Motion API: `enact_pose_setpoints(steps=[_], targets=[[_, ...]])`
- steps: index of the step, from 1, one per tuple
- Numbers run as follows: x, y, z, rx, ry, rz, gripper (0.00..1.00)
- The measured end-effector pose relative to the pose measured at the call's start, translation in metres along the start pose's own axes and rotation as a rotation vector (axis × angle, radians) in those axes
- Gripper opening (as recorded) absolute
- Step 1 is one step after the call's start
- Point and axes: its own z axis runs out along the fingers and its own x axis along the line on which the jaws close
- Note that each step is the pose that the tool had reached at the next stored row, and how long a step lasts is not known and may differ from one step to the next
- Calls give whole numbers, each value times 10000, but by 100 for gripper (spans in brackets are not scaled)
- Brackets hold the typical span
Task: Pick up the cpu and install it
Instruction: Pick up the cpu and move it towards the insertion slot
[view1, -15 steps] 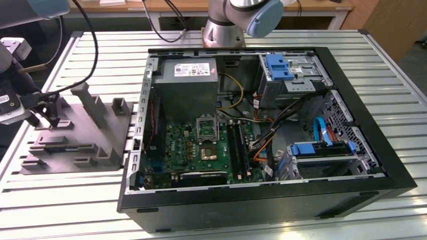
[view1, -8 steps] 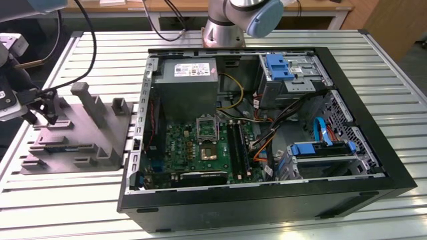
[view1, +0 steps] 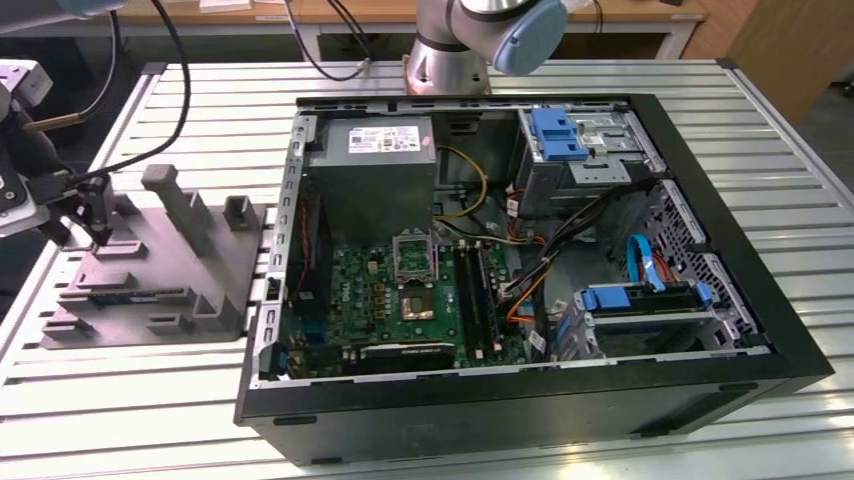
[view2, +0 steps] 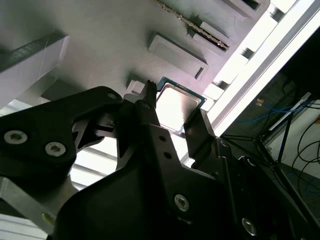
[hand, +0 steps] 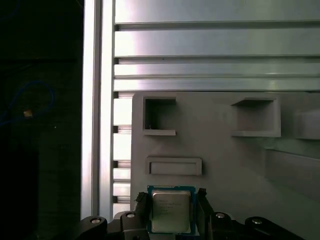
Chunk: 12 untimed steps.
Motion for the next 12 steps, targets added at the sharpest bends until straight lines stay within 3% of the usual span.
enact_pose_setpoints(steps=[12], targets=[[5, 6, -125, 0, 0, 0, 47]])
